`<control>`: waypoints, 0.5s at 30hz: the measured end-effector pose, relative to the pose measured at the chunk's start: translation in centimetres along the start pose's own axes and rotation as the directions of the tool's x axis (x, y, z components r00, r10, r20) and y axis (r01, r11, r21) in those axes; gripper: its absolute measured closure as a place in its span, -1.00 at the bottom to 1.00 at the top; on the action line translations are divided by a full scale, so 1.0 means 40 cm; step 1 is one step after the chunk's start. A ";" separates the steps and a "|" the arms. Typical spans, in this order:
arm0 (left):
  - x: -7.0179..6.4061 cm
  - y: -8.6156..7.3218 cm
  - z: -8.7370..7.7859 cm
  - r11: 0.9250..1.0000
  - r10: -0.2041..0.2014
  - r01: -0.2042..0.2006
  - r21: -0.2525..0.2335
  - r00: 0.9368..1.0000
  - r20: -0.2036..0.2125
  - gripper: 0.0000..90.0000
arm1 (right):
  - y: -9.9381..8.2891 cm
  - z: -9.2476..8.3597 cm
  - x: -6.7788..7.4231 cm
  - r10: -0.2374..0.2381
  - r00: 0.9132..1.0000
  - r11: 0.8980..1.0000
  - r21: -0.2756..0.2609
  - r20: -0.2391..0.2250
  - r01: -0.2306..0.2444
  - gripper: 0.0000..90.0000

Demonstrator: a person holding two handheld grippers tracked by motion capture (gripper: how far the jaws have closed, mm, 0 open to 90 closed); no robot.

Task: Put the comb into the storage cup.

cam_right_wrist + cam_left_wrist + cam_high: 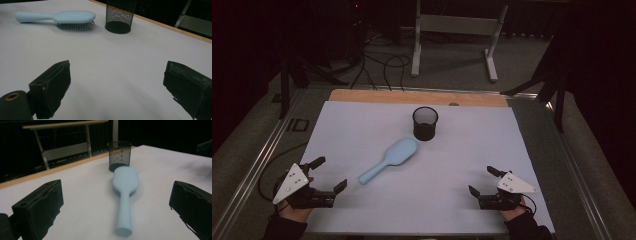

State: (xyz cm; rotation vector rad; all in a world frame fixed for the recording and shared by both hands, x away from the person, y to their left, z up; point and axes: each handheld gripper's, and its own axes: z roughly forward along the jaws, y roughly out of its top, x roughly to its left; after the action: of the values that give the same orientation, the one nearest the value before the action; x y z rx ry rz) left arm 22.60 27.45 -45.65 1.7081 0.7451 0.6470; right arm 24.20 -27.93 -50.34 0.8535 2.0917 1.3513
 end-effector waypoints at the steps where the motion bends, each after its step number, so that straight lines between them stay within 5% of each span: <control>1: 0.002 0.008 0.000 1.000 0.008 -0.008 -0.001 1.000 0.000 -1.00 | 0.000 -0.001 -0.001 -0.001 1.000 1.000 -0.002 -0.001 0.001 -0.83; 15: 0.016 0.084 0.036 0.997 0.034 -0.036 0.066 0.999 0.031 -1.00 | 0.001 -0.005 -0.004 0.008 1.000 1.000 -0.010 0.000 -0.008 -0.83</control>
State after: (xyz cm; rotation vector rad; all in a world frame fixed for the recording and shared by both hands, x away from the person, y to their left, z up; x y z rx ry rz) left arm 24.59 26.41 -42.72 1.7914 0.7238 0.6260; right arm 24.19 -28.14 -50.21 0.8583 2.0825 1.3648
